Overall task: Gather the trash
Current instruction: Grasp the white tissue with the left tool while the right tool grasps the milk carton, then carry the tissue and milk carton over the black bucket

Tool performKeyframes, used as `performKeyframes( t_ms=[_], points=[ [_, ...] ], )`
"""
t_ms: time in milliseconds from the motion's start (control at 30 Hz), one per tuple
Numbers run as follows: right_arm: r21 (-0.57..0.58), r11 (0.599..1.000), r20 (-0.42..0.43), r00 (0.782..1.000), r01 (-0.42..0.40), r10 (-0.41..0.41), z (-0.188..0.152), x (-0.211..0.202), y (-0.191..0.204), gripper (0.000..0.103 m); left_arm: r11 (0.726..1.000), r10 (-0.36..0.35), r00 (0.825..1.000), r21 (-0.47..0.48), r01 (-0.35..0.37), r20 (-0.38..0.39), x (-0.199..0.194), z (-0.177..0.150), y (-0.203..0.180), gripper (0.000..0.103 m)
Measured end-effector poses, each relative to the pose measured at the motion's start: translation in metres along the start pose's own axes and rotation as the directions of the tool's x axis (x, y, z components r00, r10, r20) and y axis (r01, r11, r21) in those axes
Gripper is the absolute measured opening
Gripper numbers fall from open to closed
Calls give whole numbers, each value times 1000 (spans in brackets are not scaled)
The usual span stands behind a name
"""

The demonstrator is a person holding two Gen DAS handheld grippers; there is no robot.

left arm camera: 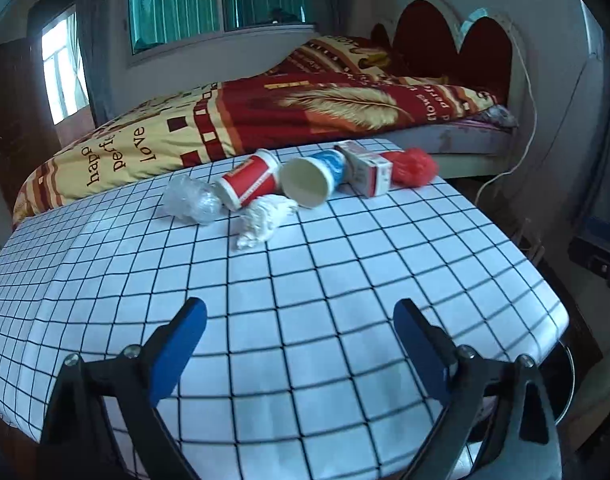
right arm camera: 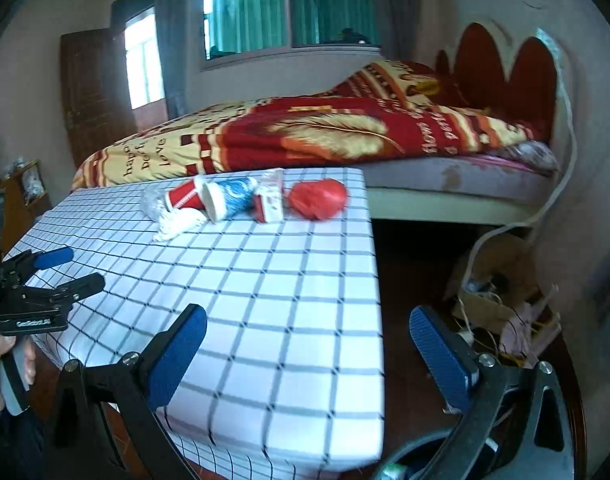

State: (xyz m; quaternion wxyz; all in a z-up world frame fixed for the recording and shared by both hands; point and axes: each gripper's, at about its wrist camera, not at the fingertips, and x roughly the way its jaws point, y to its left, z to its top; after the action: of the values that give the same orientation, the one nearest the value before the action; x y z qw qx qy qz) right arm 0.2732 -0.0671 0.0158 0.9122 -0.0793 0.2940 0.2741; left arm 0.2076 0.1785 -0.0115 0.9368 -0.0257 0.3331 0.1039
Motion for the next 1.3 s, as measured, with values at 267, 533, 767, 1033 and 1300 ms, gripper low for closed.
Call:
performKeyframes(
  t_ms=[267, 533, 767, 1033, 1300],
  points=[
    [-62, 997, -58, 998, -44, 40, 45, 73, 21, 86, 1000, 9, 1000, -20, -9, -10, 45, 30, 37, 86],
    [-74, 994, -152, 986, -80, 68, 88, 171, 33, 74, 1000, -13, 996, 4, 13, -90, 114, 50, 42, 78],
    [-46, 994, -228, 969, -104, 91, 106, 236, 34, 59, 999, -32, 986, 8, 34, -162, 148, 54, 41, 74],
    [-20, 993, -277, 955, -118, 108, 112, 276, 44, 39, 996, -83, 978, -25, 80, -190, 161, 59, 42, 44],
    [-50, 993, -206, 974, -111, 99, 100, 231, 47, 38, 995, -97, 989, -33, 94, -110, 128, 55, 39, 35]
  ],
)
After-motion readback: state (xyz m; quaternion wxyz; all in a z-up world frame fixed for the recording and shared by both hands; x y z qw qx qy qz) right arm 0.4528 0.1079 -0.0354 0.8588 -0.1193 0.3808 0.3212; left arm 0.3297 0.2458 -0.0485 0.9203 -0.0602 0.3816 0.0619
